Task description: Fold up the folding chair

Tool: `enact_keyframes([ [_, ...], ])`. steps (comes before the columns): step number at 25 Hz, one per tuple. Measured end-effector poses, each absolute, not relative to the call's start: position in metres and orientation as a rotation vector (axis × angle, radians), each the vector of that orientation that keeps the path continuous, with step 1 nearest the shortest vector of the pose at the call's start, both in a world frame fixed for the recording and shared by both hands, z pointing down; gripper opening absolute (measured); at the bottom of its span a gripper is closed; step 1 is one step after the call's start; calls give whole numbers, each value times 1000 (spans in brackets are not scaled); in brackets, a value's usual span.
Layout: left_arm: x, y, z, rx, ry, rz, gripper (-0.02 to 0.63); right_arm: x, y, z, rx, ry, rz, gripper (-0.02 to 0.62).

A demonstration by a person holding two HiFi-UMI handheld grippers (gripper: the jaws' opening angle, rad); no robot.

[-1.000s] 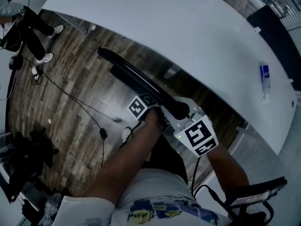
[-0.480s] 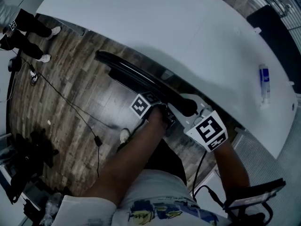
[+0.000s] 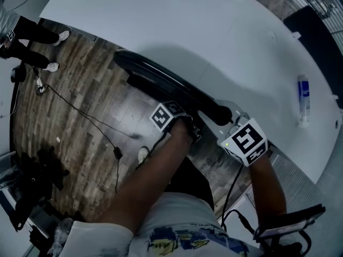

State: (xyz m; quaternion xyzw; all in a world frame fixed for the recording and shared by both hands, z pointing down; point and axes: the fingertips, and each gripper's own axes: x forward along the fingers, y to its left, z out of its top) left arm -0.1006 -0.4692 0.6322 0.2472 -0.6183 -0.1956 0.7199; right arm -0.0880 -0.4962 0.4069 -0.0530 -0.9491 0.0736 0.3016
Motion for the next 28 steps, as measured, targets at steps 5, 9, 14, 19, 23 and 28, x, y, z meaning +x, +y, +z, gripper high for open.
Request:
enact_keyframes([
  [5,-101,-482,629,569,-1345,-466,152,-89,-510,409,-139,-2511,211,57],
  [9,-105,-484,627,595,-1351,-465,160,-92,-514,408,-141,-2515,206,57],
  [14,-100,-505,631,621,-1342,-463,164,-87,-536,414,-140,-2519,212,57],
  [19,-100,-512,638,652,-1339,-443,172,-87,-548,417,-137,-2520,213,57],
  [23,-101,-518,636,673,-1320,-450,175,-89,-555,418,-139,-2520,214,58],
  [28,-100,-523,633,694,-1300,-456,180,-89,-561,419,-135,-2518,214,58],
])
